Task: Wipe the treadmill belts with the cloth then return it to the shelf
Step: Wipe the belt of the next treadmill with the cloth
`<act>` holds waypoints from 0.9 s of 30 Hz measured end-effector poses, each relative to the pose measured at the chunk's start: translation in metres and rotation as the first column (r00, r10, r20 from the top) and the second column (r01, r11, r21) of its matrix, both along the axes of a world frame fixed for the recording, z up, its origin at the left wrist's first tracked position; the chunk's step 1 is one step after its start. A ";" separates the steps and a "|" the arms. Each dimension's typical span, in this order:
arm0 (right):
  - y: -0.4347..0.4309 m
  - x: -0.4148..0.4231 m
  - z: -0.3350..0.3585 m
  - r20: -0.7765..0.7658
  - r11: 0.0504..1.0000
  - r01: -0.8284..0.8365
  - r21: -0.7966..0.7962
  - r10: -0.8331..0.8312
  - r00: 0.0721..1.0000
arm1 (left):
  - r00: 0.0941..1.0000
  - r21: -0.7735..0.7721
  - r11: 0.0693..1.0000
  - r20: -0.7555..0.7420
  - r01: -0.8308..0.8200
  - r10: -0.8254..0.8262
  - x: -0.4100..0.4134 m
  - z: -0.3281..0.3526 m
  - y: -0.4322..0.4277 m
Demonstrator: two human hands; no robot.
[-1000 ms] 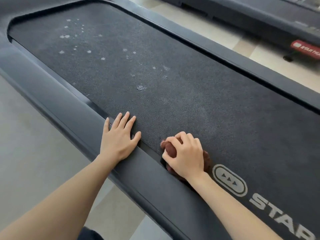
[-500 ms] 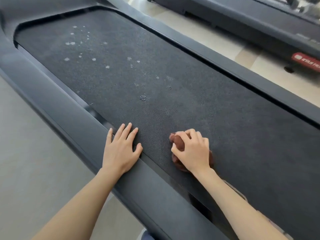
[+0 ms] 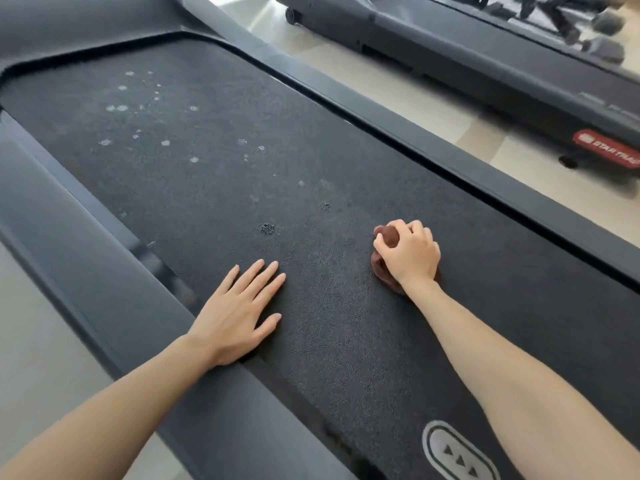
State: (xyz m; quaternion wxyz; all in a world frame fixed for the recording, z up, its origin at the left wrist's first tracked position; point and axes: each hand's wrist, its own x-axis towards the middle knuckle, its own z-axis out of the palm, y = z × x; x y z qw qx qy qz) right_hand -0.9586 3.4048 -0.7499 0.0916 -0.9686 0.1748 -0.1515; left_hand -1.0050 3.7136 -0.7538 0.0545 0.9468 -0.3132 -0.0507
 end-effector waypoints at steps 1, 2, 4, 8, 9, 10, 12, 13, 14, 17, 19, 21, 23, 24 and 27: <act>0.002 0.002 0.001 0.006 1.000 0.021 0.011 -0.021 1.000 | 1.000 -0.001 1.000 -0.008 0.010 -0.010 0.000 0.000 0.001; 0.005 -0.001 0.003 0.014 0.999 0.028 0.027 -0.029 0.999 | 1.000 -0.002 1.000 -0.017 0.016 -0.016 0.000 0.000 0.002; 0.016 -0.019 0.004 0.019 0.998 -0.036 0.045 0.036 0.999 | 1.000 -0.026 1.000 -0.022 0.007 -0.008 0.000 0.001 0.003; 0.057 -0.079 -0.003 0.052 0.957 -0.291 -0.015 0.291 0.955 | 0.999 -0.040 0.999 -0.043 0.003 -0.005 0.001 0.007 0.001; 0.067 -0.091 -0.006 0.059 0.935 -0.353 -0.020 0.354 0.934 | 0.999 -0.042 0.999 -0.047 0.001 -0.003 0.001 0.006 0.001; 0.073 -0.098 -0.008 0.068 0.913 -0.406 -0.026 0.407 0.911 | 0.999 -0.047 0.999 -0.051 -0.009 0.007 0.001 0.006 0.001; 0.071 -0.091 -0.008 0.104 0.877 -0.479 -0.038 0.481 0.871 | 0.998 -0.053 0.998 -0.053 -0.019 0.016 0.001 0.006 0.001; 0.068 -0.081 -0.008 0.118 0.861 -0.506 -0.050 0.508 0.853 | 0.998 -0.055 0.998 -0.054 -0.016 0.013 0.002 0.006 0.000; 0.065 -0.069 -0.007 0.126 0.854 -0.517 -0.061 0.520 0.845 | 0.998 -0.059 0.998 -0.061 -0.012 0.008 0.002 0.007 0.001; 0.052 -0.015 -0.003 0.113 0.926 -0.377 -0.034 0.378 0.919 | 0.998 -0.070 0.998 -0.066 0.000 -0.004 0.003 0.009 0.001; 0.036 0.039 -0.002 0.099 0.985 -0.171 -0.018 0.172 0.980 | 0.998 -0.067 0.998 -0.060 0.007 -0.011 0.003 0.006 0.001; 0.021 0.089 -0.002 0.058 1.000 0.022 0.017 -0.023 0.998 | 0.997 -0.076 0.997 -0.074 -0.005 -0.001 0.002 0.005 0.001; 0.016 0.117 -0.002 0.022 0.989 0.143 0.036 -0.143 0.989 | 0.998 -0.073 0.997 -0.067 -0.002 -0.003 0.005 0.005 -0.001; 0.018 0.117 -0.003 0.004 0.986 0.162 0.033 -0.163 0.987 | 0.998 -0.066 0.998 -0.064 0.004 -0.009 0.005 0.005 -0.001; 0.040 0.084 -0.002 0.001 1.000 0.005 0.016 -0.005 1.000 | 0.996 -0.068 0.998 -0.084 -0.011 0.005 0.003 0.007 0.000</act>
